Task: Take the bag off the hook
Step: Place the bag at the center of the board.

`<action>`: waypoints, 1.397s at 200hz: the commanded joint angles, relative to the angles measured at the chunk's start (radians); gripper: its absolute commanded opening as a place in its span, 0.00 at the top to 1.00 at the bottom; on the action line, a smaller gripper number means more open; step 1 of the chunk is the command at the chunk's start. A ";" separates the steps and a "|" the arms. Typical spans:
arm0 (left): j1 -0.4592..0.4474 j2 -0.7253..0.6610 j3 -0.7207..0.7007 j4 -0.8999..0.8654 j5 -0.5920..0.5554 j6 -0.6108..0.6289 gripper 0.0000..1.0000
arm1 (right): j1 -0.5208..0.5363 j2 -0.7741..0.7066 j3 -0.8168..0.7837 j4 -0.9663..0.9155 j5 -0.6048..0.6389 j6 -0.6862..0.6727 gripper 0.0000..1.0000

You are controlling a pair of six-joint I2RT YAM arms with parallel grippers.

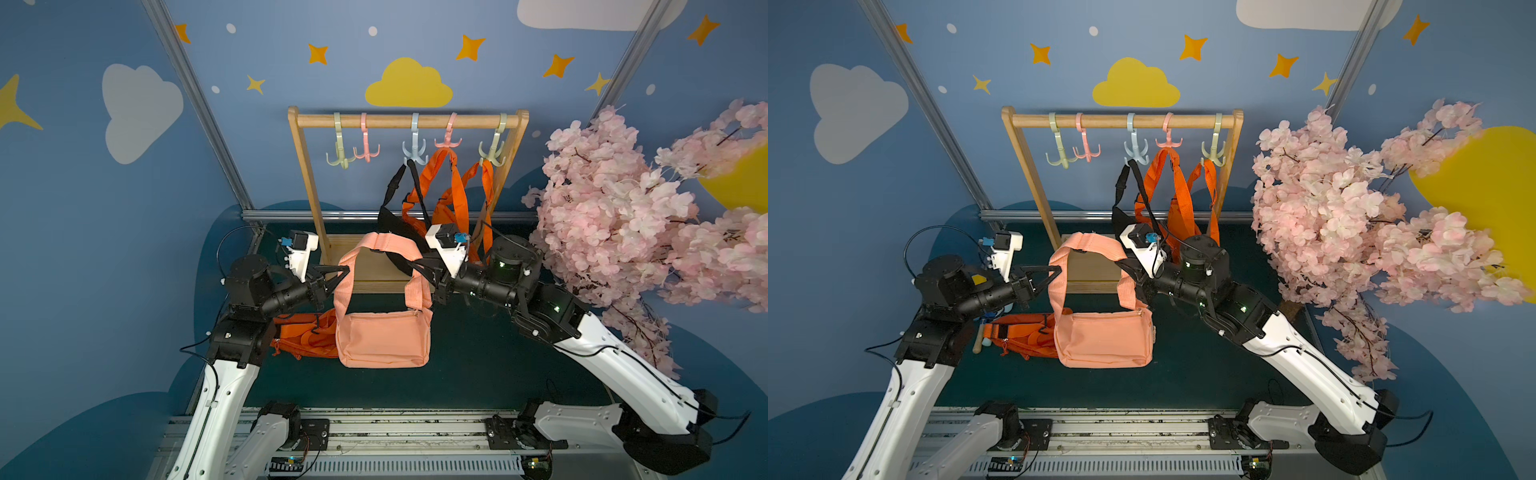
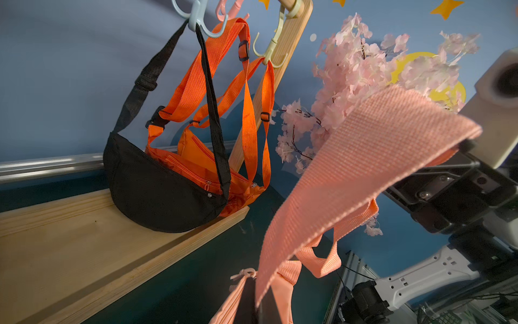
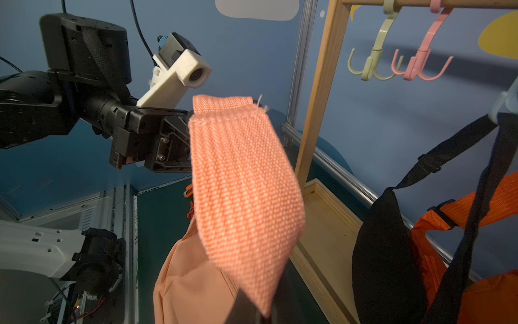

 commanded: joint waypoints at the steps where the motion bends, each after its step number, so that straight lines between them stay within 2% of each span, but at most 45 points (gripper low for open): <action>1: -0.020 -0.008 -0.026 0.017 0.020 -0.015 0.96 | 0.010 -0.010 -0.008 -0.046 0.035 -0.026 1.00; 57: -0.050 0.022 -0.124 0.063 -0.066 -0.040 0.94 | 0.011 0.008 -0.069 -0.010 0.047 -0.007 1.00; 118: -0.050 0.064 -0.199 0.056 -0.273 -0.050 0.93 | 0.010 0.065 -0.118 0.016 0.015 0.038 1.00; 155: -0.049 0.131 -0.210 0.044 -0.361 -0.047 0.90 | 0.011 0.103 -0.142 0.013 0.012 0.073 1.00; 212: -0.049 0.194 -0.216 0.041 -0.472 -0.025 0.95 | 0.012 0.139 -0.151 -0.019 0.014 0.084 1.00; 235: -0.048 0.197 -0.217 0.058 -0.499 -0.020 0.92 | 0.012 0.141 -0.153 -0.026 0.014 0.069 1.00; 245: -0.048 0.198 -0.212 0.063 -0.498 -0.019 0.88 | 0.012 0.141 -0.152 -0.035 0.019 0.061 1.00; 255: -0.048 0.203 -0.205 0.067 -0.492 -0.019 0.77 | 0.012 0.141 -0.149 -0.044 0.024 0.052 1.00; 263: -0.048 0.204 -0.200 0.067 -0.480 -0.016 0.64 | 0.011 0.141 -0.150 -0.048 0.027 0.046 0.99; 279: -0.048 0.199 -0.199 0.063 -0.449 -0.013 0.33 | 0.011 0.140 -0.152 -0.053 0.030 0.041 0.83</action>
